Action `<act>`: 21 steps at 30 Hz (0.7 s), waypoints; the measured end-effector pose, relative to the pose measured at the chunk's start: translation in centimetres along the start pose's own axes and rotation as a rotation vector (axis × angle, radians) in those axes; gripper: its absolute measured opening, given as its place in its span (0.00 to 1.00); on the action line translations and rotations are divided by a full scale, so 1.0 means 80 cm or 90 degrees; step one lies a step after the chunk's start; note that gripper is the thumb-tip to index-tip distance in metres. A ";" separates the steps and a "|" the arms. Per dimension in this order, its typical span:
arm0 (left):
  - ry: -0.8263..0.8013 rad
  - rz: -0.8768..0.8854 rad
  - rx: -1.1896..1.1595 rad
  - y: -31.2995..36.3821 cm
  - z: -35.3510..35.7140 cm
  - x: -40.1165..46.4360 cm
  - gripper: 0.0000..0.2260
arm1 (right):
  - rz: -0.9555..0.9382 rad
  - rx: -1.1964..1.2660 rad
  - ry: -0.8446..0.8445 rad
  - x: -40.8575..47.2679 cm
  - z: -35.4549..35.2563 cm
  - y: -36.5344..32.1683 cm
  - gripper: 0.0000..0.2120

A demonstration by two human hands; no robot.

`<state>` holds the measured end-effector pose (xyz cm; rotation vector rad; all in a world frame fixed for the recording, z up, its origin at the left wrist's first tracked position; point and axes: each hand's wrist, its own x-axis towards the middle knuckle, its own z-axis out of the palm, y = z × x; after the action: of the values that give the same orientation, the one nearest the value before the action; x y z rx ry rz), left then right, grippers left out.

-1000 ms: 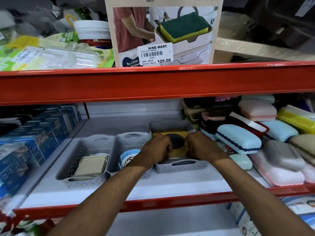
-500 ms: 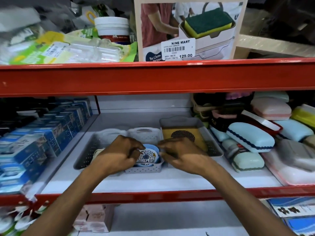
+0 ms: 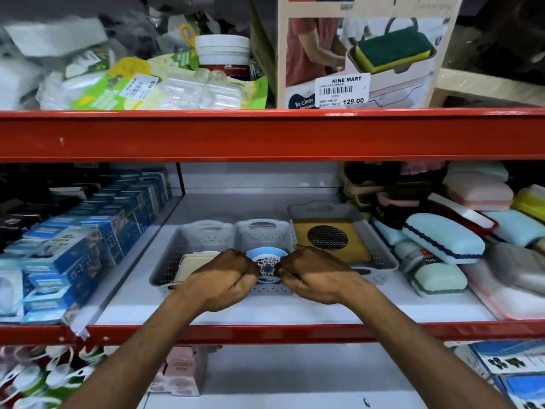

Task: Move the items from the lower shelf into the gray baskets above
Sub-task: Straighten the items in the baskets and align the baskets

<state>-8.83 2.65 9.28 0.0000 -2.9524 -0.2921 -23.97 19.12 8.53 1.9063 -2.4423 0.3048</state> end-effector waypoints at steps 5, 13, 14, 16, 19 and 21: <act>0.020 -0.017 -0.071 -0.005 -0.009 -0.017 0.19 | 0.009 0.018 0.021 0.000 -0.004 -0.012 0.18; 0.138 -0.195 -0.107 -0.067 -0.046 -0.080 0.26 | -0.034 0.102 0.087 0.017 -0.018 -0.072 0.18; 0.136 -0.209 -0.096 -0.072 -0.046 -0.087 0.27 | -0.053 0.100 0.077 0.026 -0.015 -0.082 0.19; 0.111 -0.214 -0.079 -0.073 -0.044 -0.094 0.27 | -0.079 0.077 0.048 0.044 -0.006 -0.101 0.17; 0.060 -0.197 -0.052 -0.076 -0.040 -0.099 0.24 | -0.091 0.041 0.021 0.068 0.006 -0.119 0.15; 0.046 -0.194 -0.046 -0.081 -0.037 -0.100 0.21 | -0.092 0.022 0.004 0.078 0.011 -0.125 0.12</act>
<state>-0.57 -4.11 9.48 0.4435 -2.8609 -0.4296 -15.80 10.64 9.89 2.0787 -2.2936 0.3499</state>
